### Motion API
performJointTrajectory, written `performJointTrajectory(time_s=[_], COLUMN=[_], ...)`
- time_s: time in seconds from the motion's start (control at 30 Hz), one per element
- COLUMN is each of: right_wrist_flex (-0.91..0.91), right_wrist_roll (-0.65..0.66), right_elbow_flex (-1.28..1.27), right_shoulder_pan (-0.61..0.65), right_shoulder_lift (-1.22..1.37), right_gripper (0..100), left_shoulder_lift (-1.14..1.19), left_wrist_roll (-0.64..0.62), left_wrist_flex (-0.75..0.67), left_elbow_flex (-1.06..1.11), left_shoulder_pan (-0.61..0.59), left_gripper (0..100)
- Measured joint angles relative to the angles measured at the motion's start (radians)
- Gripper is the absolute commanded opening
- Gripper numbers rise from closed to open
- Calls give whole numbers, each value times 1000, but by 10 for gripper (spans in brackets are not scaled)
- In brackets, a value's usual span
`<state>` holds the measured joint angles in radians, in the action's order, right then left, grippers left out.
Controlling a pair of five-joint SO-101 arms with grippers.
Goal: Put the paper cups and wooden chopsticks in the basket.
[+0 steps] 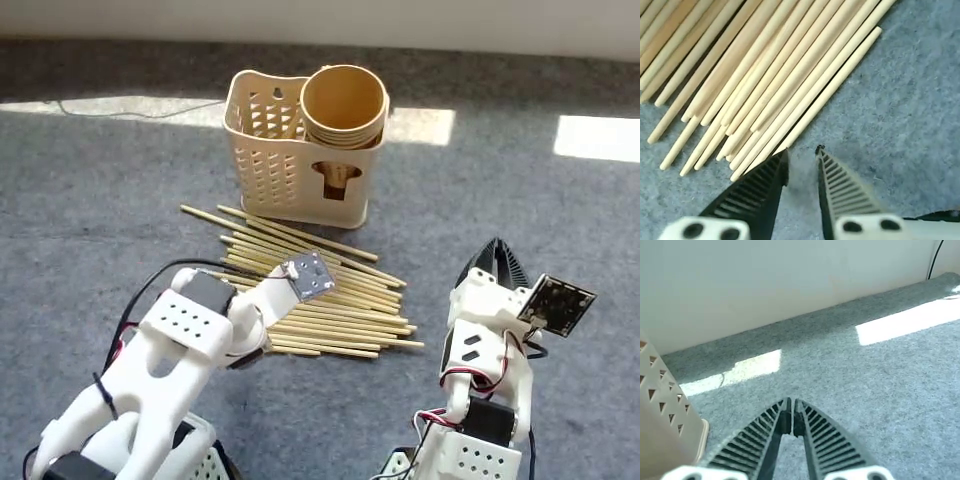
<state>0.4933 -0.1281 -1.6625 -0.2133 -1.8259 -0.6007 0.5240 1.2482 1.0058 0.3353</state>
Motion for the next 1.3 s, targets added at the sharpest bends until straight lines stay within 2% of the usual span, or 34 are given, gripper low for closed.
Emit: performJointTrajectory(time_s=[0.17, 0.43, 0.8, 1.17, 1.3], right_wrist_flex=[0, 0, 0, 0, 0], right_wrist_roll=[0, 0, 0, 0, 2], right_elbow_flex=[0, 0, 0, 0, -2], right_shoulder_pan=[0, 0, 0, 0, 0], right_shoulder_lift=[0, 0, 0, 0, 0], right_gripper=[30, 30, 30, 30, 30], left_shoulder_lift=[0, 0, 0, 3, 110], left_wrist_roll=[0, 3, 28, 28, 28], left_wrist_flex=[-41, -170, -258, -272, -272], left_elbow_flex=[43, 86, 163, 163, 114], left_shoulder_pan=[35, 34, 32, 32, 31], left_gripper=[112, 112, 115, 115, 111])
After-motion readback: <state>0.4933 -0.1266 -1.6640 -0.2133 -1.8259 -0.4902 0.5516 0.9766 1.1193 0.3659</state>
